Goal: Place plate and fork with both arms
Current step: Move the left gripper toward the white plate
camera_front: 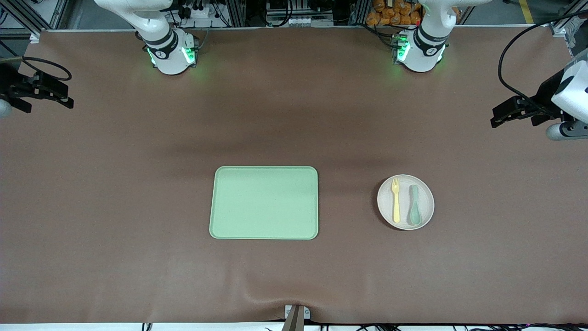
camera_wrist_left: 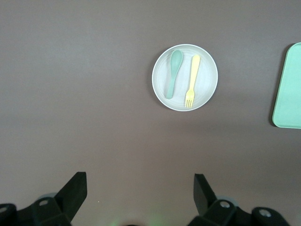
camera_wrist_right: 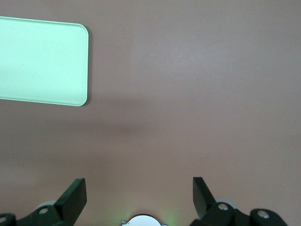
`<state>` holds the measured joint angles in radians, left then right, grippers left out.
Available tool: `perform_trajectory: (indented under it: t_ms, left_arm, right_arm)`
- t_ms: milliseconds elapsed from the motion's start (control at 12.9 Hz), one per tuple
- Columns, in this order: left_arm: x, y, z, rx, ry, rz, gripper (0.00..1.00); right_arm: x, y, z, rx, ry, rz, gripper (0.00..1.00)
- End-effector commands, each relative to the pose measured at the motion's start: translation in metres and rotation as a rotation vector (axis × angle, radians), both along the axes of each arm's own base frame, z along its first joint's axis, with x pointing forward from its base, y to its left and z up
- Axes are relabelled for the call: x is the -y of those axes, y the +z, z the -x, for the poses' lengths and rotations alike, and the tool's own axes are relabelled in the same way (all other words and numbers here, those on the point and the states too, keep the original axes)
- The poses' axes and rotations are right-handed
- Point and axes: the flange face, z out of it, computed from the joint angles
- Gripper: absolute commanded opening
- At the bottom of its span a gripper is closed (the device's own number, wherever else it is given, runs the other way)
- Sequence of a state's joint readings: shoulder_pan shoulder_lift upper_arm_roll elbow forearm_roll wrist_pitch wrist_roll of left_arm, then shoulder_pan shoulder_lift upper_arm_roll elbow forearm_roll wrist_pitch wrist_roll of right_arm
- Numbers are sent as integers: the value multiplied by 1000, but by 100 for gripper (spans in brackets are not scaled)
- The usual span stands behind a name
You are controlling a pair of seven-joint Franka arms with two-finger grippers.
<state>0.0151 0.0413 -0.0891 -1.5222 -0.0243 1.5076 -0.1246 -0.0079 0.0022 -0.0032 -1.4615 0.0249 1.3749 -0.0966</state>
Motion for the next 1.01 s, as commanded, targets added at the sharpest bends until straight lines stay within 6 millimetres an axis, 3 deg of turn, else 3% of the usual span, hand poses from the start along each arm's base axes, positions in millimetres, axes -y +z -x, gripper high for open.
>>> perform_trajectory:
  t_ms: [0, 233, 465, 620, 931]
  left_arm:
    - [-2, 2, -1, 2, -9, 13, 100]
    - [-3, -20, -14, -15, 4, 12, 100]
    - [-11, -58, -39, -4, 24, 23, 100]
    - [-13, -98, -65, 4, 36, 36, 100]
    - [-23, -205, -107, -33, 60, 52, 100]
  right_arm:
    - [2, 1, 3, -10, -14, -2, 100]
    - [4, 0, 4, -14, -19, -2, 100]
    - [4, -2, 2, -19, -17, -2, 100]
    - [4, -2, 2, -19, -17, -2, 100]
    - [1, -1, 1, -13, -13, -3, 100]
